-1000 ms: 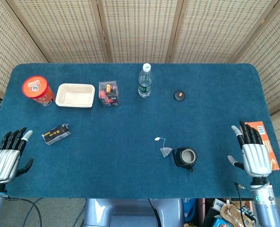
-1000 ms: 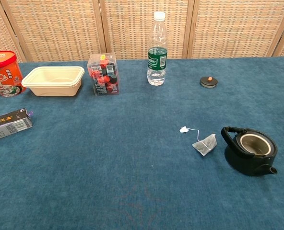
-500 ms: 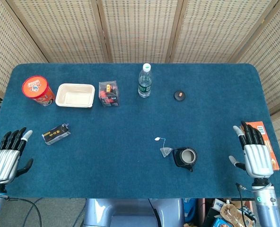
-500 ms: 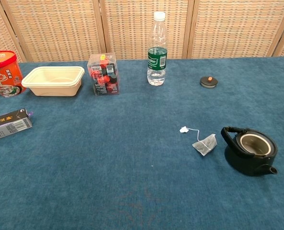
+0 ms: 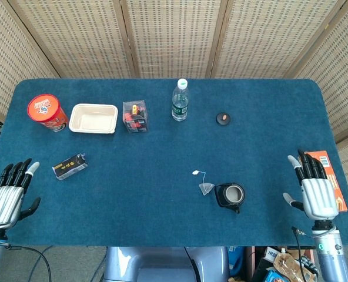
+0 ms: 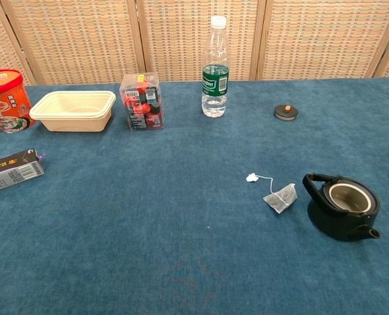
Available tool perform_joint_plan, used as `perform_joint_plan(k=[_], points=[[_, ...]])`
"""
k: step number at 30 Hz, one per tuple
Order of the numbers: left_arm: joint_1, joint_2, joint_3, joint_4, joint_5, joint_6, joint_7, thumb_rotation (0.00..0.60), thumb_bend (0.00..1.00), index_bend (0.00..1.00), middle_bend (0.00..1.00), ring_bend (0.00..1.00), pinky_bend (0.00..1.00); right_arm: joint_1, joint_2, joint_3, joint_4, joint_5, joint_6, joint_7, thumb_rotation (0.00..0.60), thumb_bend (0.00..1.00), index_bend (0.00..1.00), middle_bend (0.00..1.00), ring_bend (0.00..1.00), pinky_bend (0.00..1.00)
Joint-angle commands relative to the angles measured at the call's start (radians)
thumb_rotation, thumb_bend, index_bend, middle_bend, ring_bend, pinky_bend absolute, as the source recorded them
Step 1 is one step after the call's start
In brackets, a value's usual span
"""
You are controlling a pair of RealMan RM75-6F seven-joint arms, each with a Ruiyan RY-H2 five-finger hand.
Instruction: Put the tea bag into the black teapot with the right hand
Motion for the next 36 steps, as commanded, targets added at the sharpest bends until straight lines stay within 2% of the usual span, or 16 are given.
perform_joint_plan(k=[1, 9, 16, 22, 28, 32, 36], points=[[-0.001, 0.0, -0.001, 0.001, 0.0, -0.001, -0.001, 0.6, 0.37, 0.0, 0.0, 0.0, 0.0, 0.006, 0.003, 0.002, -0.005, -0.006, -0.005, -0.002, 0.6, 0.31, 0.1, 0.1, 0.01, 0.15], [-0.003, -0.005, -0.003, 0.007, -0.009, -0.008, 0.001, 0.6, 0.37, 0.0, 0.0, 0.0, 0.0, 0.062, 0.045, 0.018, -0.061, -0.033, -0.073, -0.032, 0.6, 0.31, 0.1, 0.16, 0.08, 0.23], [-0.008, -0.009, -0.006, 0.011, -0.018, -0.019, 0.006, 0.6, 0.37, 0.0, 0.0, 0.0, 0.0, 0.158, 0.086, 0.045, -0.142, -0.054, -0.193, -0.042, 0.6, 0.31, 0.1, 0.23, 0.17, 0.33], [-0.016, -0.011, -0.011, 0.016, -0.031, -0.033, 0.01, 0.6, 0.37, 0.0, 0.0, 0.0, 0.0, 0.259, 0.092, 0.079, -0.191, -0.038, -0.317, -0.068, 0.6, 0.31, 0.1, 0.35, 0.31, 0.54], [-0.022, -0.012, -0.017, 0.021, -0.045, -0.042, 0.012, 0.6, 0.37, 0.0, 0.0, 0.0, 0.0, 0.364, 0.075, 0.113, -0.207, 0.03, -0.445, -0.108, 0.6, 0.29, 0.16, 0.46, 0.44, 0.71], [-0.028, -0.01, -0.028, 0.025, -0.051, -0.042, 0.011, 0.6, 0.37, 0.0, 0.0, 0.0, 0.0, 0.45, 0.02, 0.142, -0.172, 0.09, -0.523, -0.143, 0.6, 0.26, 0.2, 0.53, 0.52, 0.81], [-0.034, -0.005, -0.034, 0.023, -0.052, -0.043, 0.014, 0.6, 0.37, 0.0, 0.0, 0.0, 0.0, 0.502, -0.024, 0.149, -0.134, 0.145, -0.566, -0.164, 0.6, 0.25, 0.28, 0.63, 0.62, 0.9]])
